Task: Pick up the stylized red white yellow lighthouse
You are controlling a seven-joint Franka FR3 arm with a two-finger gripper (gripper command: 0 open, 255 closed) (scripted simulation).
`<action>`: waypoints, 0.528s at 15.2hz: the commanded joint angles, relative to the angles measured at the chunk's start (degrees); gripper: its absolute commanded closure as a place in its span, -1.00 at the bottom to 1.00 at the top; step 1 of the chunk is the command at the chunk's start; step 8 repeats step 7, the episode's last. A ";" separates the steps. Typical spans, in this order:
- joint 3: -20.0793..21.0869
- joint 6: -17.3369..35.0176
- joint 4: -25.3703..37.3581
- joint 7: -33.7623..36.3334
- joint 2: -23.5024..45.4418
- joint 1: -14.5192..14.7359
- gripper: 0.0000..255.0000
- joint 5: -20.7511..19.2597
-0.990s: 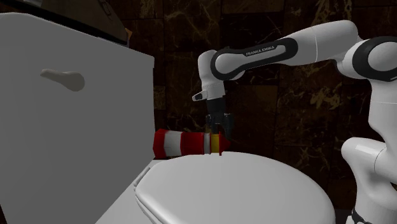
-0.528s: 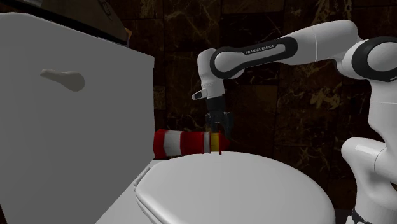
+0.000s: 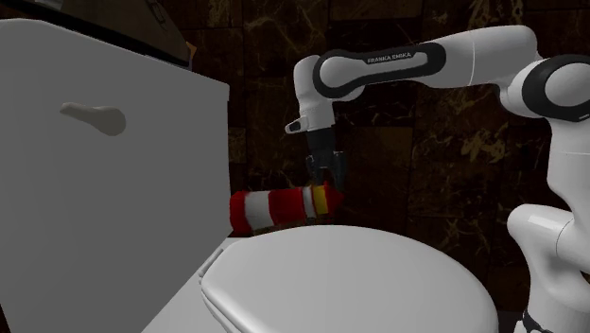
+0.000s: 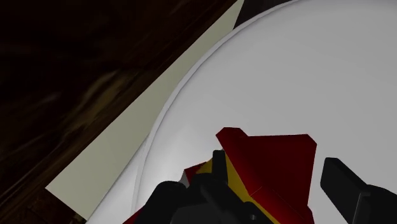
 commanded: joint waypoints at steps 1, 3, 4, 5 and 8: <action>-0.11 -1.75 1.99 -0.18 0.29 -0.17 1.00 0.12; -0.18 -3.39 3.91 -0.27 0.62 -0.31 1.00 0.29; -0.22 -4.22 4.90 -0.33 0.82 -0.39 1.00 0.39; -0.26 -5.06 5.92 -0.40 1.04 -0.48 1.00 0.49; -0.26 -5.19 6.08 -0.41 1.07 -0.49 1.00 0.51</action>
